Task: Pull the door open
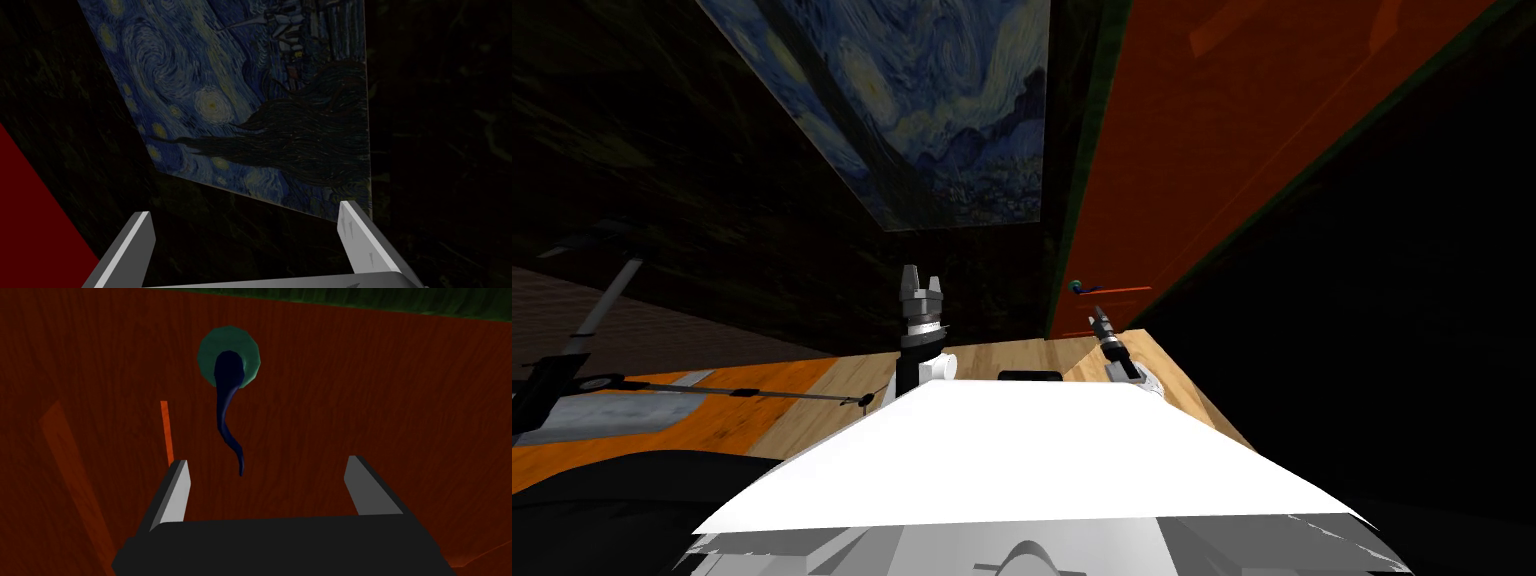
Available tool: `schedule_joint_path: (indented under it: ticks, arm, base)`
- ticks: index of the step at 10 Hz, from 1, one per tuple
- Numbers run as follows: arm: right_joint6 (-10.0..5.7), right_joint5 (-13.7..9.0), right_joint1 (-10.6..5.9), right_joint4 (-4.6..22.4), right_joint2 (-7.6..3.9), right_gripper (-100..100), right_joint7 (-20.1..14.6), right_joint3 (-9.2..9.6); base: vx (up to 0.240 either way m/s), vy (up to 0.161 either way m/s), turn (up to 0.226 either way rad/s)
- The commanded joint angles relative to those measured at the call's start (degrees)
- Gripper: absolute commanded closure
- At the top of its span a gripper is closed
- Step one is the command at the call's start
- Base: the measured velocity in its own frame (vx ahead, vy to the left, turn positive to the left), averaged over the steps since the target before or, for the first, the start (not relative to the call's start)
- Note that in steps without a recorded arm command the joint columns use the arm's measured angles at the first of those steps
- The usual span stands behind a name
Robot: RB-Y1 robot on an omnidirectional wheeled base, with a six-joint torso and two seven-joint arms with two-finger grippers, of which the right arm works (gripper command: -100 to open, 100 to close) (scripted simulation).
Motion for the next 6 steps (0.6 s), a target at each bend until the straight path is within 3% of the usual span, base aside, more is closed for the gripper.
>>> schedule_joint_path:
  ticks: [1,4,5,6]
  arm:
    - [0.03,-0.05,-0.53,1.58,-0.68,-100,-0.36,0.24]
    - [-0.26,-0.11,-1.68,4.69,-1.59,-100,-0.83,0.64]
    - [-0.15,-0.10,-1.48,4.15,-1.47,-100,-0.76,0.57]
    - [-0.12,-0.52,-1.92,5.14,-1.37,-100,-0.39,-0.43]
  base:
    - [0.084,-0.088,0.085]
    - [0.067,-0.095,0.092]
    - [0.023,-0.030,0.009]
    - [0.026,-0.009,0.199]
